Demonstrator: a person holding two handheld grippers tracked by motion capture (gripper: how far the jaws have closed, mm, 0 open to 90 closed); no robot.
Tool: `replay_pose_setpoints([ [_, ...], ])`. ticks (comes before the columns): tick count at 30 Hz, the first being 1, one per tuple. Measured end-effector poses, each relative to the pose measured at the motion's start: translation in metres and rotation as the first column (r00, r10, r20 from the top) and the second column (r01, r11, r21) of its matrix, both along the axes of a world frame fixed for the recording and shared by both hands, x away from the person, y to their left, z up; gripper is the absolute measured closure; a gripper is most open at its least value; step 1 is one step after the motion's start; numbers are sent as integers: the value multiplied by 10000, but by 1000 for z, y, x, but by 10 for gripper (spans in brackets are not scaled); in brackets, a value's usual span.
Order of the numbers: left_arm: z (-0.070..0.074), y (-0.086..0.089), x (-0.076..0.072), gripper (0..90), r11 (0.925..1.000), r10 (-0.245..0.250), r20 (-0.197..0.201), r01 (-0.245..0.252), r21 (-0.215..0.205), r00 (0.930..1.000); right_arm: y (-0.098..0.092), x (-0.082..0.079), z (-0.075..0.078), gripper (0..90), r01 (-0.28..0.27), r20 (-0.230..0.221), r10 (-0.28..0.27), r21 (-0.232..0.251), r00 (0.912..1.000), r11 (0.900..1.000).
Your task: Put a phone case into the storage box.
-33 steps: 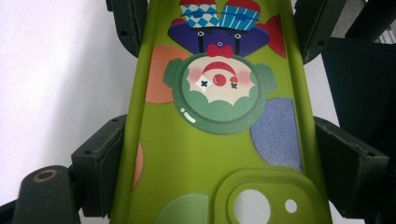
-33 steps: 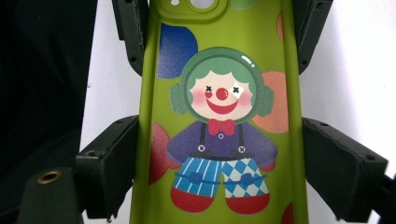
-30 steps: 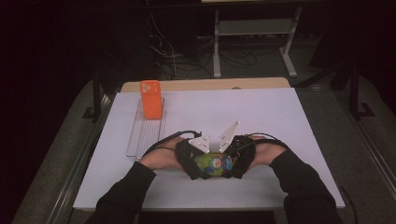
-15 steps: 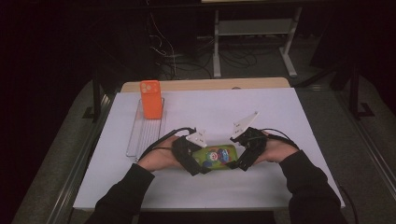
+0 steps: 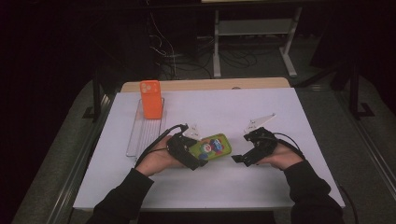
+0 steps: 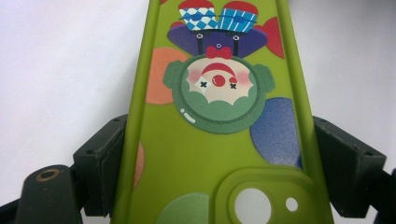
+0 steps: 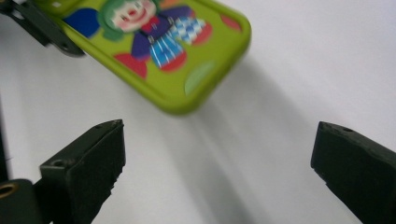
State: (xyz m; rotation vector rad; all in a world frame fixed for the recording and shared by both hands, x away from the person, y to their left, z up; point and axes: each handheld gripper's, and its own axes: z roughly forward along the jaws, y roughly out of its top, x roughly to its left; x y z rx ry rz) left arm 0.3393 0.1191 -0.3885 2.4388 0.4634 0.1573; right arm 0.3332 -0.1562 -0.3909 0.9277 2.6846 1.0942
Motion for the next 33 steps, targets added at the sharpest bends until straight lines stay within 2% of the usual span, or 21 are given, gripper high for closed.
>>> replay_pose_setpoints([
  [3,2,1,-1,153,9964,744,-67,-746,-413,9972,0,-5,-3,22,481,176,-482,66,9987,9988],
  [4,4,3,0,153,9968,763,-50,-764,-241,9971,0,-6,-5,22,658,269,-661,122,9974,9978],
  [5,4,3,0,153,9931,1077,-146,-1083,-460,9941,0,-8,-7,22,889,323,-895,187,9955,9959],
  [7,6,5,1,153,9914,1255,-100,-1258,-350,9920,1,-12,-10,22,1125,366,-1130,149,9929,9935],
  [12,6,5,1,153,9888,1428,-89,-1430,-422,9897,4,-21,-20,22,1884,498,-1901,353,9805,9814],
  [14,5,4,1,153,9861,1565,-149,-1571,-545,9876,5,-23,-25,23,2107,681,-2131,410,9747,9767],
  [16,4,3,1,153,9867,1540,-214,-1549,-491,9878,7,-26,-29,24,2355,450,-2387,667,9700,9696],
  [23,3,1,-1,153,9874,1492,-376,-1509,-478,9881,12,-28,-32,24,2190,766,-2238,658,9716,9735],
  [24,3,1,0,153,9890,1422,-358,-1435,-361,9892,12,-28,-32,24,2111,903,-2163,635,9721,9754],
  [28,1,-2,-1,153,9903,1329,-395,-1343,-344,9903,14,-30,-32,25,1894,1292,-1939,466,9725,9808],
  [29,0,-3,-2,153,9886,1412,-452,-1433,-472,9890,15,-30,-32,24,1901,1410,-1932,357,9710,9811],
  [30,1,-2,-2,153,9911,1272,-451,-1288,-332,9909,16,-31,-32,24,1923,1506,-1943,280,9693,9809],
  [33,1,-3,-2,153,9917,1228,-473,-1244,-334,9913,19,-32,-31,24,1866,1910,-1841,49,9642,9824],
])
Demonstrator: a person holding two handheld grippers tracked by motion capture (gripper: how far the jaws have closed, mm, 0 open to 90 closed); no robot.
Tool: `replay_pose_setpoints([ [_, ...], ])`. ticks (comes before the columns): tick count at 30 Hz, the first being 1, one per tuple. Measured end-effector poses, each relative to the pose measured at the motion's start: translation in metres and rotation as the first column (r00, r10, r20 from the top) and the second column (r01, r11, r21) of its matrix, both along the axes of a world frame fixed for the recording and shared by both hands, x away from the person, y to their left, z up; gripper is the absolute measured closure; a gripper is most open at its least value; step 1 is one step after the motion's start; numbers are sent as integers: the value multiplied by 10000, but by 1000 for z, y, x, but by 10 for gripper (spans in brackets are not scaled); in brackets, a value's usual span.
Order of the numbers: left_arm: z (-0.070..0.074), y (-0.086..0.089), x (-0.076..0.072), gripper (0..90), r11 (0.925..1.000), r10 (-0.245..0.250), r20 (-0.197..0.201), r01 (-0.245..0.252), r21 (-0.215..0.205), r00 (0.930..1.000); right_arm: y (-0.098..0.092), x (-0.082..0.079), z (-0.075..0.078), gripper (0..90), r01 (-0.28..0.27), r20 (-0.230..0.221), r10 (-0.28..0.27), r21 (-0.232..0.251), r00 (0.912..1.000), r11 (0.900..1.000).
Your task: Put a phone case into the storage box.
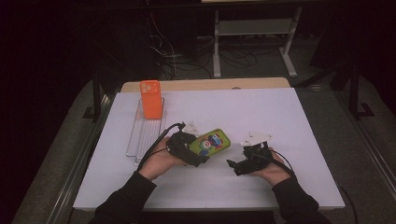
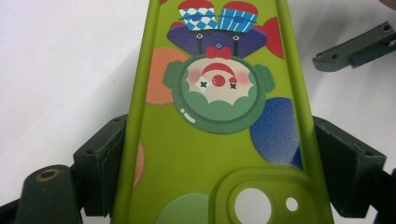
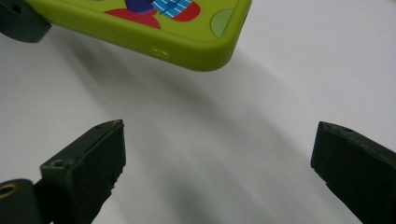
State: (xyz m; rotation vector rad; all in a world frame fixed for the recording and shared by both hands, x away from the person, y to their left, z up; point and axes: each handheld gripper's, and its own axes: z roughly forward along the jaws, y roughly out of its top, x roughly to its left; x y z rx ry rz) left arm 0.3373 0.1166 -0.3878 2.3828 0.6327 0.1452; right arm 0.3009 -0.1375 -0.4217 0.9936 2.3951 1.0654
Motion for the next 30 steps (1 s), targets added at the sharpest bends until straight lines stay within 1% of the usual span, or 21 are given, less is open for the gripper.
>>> replay_pose_setpoints([
  [2,0,0,0,153,10000,-9,-19,9,-9,10000,1,0,0,24,-99,388,114,-403,9992,9991],
  [4,0,0,0,153,10000,-32,-20,32,16,10000,3,-2,0,24,-151,660,198,-709,9976,9974],
  [7,0,0,1,153,10000,-48,-36,48,3,10000,6,-4,-1,24,-168,930,266,-1048,9953,9943],
  [9,0,1,1,153,10000,-59,-83,58,-13,9999,7,-5,-2,24,-266,1116,406,-1243,9929,9919],
  [12,-1,1,1,153,10000,-72,-59,72,-10,10000,10,-7,-2,24,-270,1468,505,-1573,9879,9872],
  [13,-1,1,1,153,9999,-101,-48,101,13,9999,10,-7,-1,24,-307,1673,609,-1776,9840,9836],
  [14,0,1,2,153,9999,-158,-24,158,43,9999,11,-8,-1,24,-333,1779,670,-1861,9818,9820],
  [15,-1,0,1,153,9999,-83,-102,82,-84,9999,12,-9,0,24,-307,1933,692,-1956,9787,9802],
  [18,-2,0,1,153,10000,-75,-92,75,-59,9999,14,-11,0,24,-461,2300,1009,-2320,9679,9716],
  [21,-2,0,2,153,9999,-81,-109,80,-71,9999,17,-14,-1,24,-592,2670,1375,-2814,9539,9577],
  [22,-1,1,2,153,9999,-121,-108,120,-38,9999,18,-15,-1,24,-613,2827,1485,-2954,9476,9534],
  [23,-2,0,1,153,9997,-8,-80,6,-234,10000,19,-16,-1,24,-616,2888,1552,-3086,9447,9492],
  [24,-1,1,2,153,9997,-234,-47,234,19,9997,20,-17,-1,24,-649,2991,1653,-3185,9398,9457],
  [25,-3,-1,0,153,9994,72,-141,-77,-332,9999,22,-18,-2,24,-625,3106,1721,-3330,9348,9408],
  [26,-3,-1,0,153,9994,85,-157,-90,-335,9998,23,-18,-2,24,-635,3227,1846,-3517,9283,9340],
  [27,-3,-1,0,153,9994,67,-173,-73,-328,9998,24,-19,-2,24,-654,3286,1966,-3705,9238,9265],
  [30,-3,-2,0,153,9988,180,-246,-191,-460,9995,26,-21,-3,24,-723,3506,2312,-4120,9075,9083],
])
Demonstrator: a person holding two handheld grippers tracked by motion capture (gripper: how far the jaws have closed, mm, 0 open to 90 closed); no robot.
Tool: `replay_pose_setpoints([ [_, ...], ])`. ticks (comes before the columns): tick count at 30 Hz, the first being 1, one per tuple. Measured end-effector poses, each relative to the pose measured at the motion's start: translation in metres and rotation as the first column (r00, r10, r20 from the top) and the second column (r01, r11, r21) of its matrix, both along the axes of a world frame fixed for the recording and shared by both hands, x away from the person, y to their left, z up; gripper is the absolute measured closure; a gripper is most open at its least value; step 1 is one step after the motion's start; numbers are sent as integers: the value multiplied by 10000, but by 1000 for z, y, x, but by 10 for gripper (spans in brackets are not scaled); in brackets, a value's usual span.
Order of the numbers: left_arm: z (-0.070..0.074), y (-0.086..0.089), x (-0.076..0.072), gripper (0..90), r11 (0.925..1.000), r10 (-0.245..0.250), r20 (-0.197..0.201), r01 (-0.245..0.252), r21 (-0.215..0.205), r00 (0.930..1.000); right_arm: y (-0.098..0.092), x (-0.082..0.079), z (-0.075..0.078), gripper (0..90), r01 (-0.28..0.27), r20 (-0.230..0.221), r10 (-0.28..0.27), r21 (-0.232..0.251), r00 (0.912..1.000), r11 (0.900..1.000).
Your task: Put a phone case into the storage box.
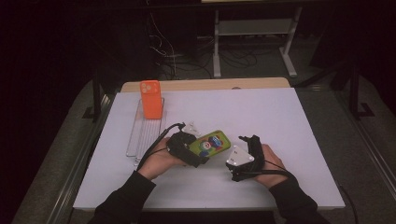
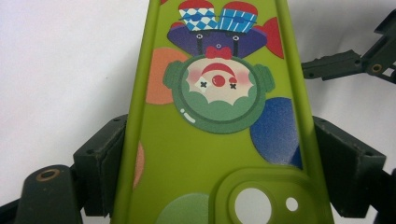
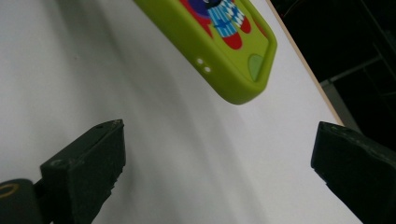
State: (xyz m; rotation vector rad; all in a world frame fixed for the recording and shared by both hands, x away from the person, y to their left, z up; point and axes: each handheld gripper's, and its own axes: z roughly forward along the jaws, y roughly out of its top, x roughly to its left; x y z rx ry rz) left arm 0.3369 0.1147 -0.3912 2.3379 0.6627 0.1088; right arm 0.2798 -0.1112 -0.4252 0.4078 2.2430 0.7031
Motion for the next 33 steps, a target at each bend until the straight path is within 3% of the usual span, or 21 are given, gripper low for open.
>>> replay_pose_setpoints([
  [6,0,1,0,153,9996,-120,-106,123,265,9999,4,-4,0,24,-321,968,424,-1057,9944,9939],
  [8,0,1,1,153,9994,-156,-88,158,317,9998,7,-6,-1,24,-267,1396,423,-1116,9893,9934],
  [10,1,2,2,154,9982,-320,-57,323,503,9995,8,-7,-1,24,-343,1850,632,-1552,9807,9873],
  [12,0,0,0,153,9998,-39,-124,41,191,9999,10,-8,-1,24,-385,2160,784,-1829,9732,9824],
  [13,0,0,0,153,9998,-31,-124,33,185,9999,11,-8,-1,24,-430,2334,929,-2104,9679,9767],
  [15,0,1,0,153,9999,-7,-138,10,164,9999,13,-10,-3,24,-402,2507,964,-2202,9633,9746],
  [19,1,2,1,153,9997,-103,-171,107,204,9998,16,-9,-4,24,-451,3258,1390,-2797,9352,9590],
  [22,1,2,2,153,9999,-31,-207,35,162,9998,19,-10,-5,24,-440,3630,1514,-2875,9194,9568],
  [24,1,2,2,153,9998,-41,-190,44,173,9998,21,-11,-6,24,-474,3596,1571,-2956,9198,9541],
  [26,2,4,3,153,9985,-283,-135,289,471,9995,24,-11,-7,25,-544,3692,1695,-3022,9137,9517],
  [30,2,4,3,153,9985,-253,-109,258,486,9996,28,-10,-8,48,-430,4017,1737,-3138,8992,9485],
  [32,0,2,2,153,9999,49,-171,-46,142,9998,30,-9,-8,62,-490,4221,1875,-3177,8869,9469],
  [33,0,2,2,153,9998,16,-169,-12,188,9999,32,-9,-9,72,-430,4240,1797,-3121,8877,9491],
])
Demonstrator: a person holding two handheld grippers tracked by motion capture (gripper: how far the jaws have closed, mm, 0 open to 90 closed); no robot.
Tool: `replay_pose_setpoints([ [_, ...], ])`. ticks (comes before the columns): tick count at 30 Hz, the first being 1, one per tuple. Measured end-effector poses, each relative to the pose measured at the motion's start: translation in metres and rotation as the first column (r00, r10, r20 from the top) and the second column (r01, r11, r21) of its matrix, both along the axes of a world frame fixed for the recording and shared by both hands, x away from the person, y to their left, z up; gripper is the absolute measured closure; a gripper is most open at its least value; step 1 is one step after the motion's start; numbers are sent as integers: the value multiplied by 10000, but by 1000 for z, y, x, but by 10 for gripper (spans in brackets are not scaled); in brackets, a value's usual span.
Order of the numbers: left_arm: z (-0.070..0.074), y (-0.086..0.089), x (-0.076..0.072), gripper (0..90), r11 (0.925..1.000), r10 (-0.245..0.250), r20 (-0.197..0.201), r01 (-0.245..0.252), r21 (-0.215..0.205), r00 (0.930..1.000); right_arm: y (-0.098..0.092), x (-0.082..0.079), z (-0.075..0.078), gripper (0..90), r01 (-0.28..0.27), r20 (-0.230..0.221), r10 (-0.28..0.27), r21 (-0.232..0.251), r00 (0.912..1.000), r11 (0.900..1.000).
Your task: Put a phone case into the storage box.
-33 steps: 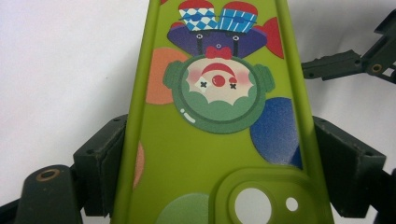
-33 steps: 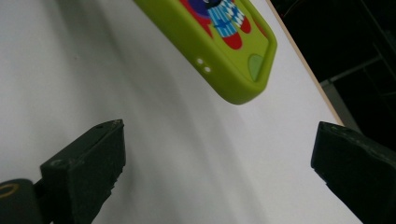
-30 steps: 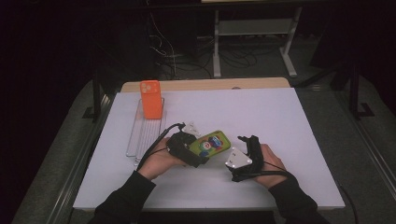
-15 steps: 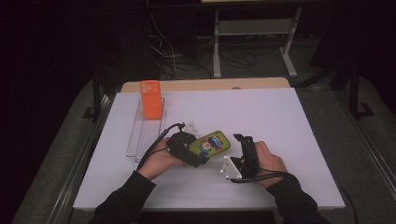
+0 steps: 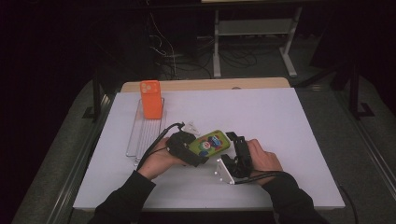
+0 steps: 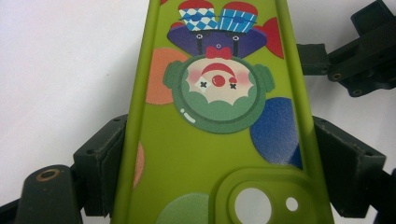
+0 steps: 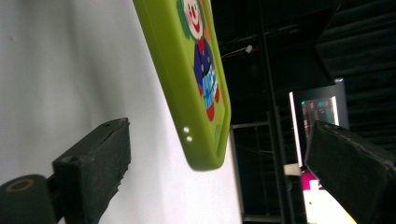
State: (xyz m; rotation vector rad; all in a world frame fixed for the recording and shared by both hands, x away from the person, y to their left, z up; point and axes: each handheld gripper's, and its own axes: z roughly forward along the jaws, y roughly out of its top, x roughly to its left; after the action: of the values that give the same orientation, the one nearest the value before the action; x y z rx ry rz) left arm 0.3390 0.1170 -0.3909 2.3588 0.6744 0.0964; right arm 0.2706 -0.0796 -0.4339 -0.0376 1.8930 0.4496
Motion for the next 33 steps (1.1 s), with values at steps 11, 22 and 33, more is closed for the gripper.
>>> replay_pose_setpoints([
  [11,0,0,0,153,10000,-35,-21,35,21,10000,13,1,-8,283,-422,661,482,-896,9966,9951],
  [22,2,1,0,153,9998,-195,19,195,97,9998,18,-3,-12,531,-506,901,638,-1423,9939,9885],
  [33,3,2,0,153,9998,-136,26,135,167,9999,21,-7,-14,726,-627,1277,849,-1687,9882,9837],
])
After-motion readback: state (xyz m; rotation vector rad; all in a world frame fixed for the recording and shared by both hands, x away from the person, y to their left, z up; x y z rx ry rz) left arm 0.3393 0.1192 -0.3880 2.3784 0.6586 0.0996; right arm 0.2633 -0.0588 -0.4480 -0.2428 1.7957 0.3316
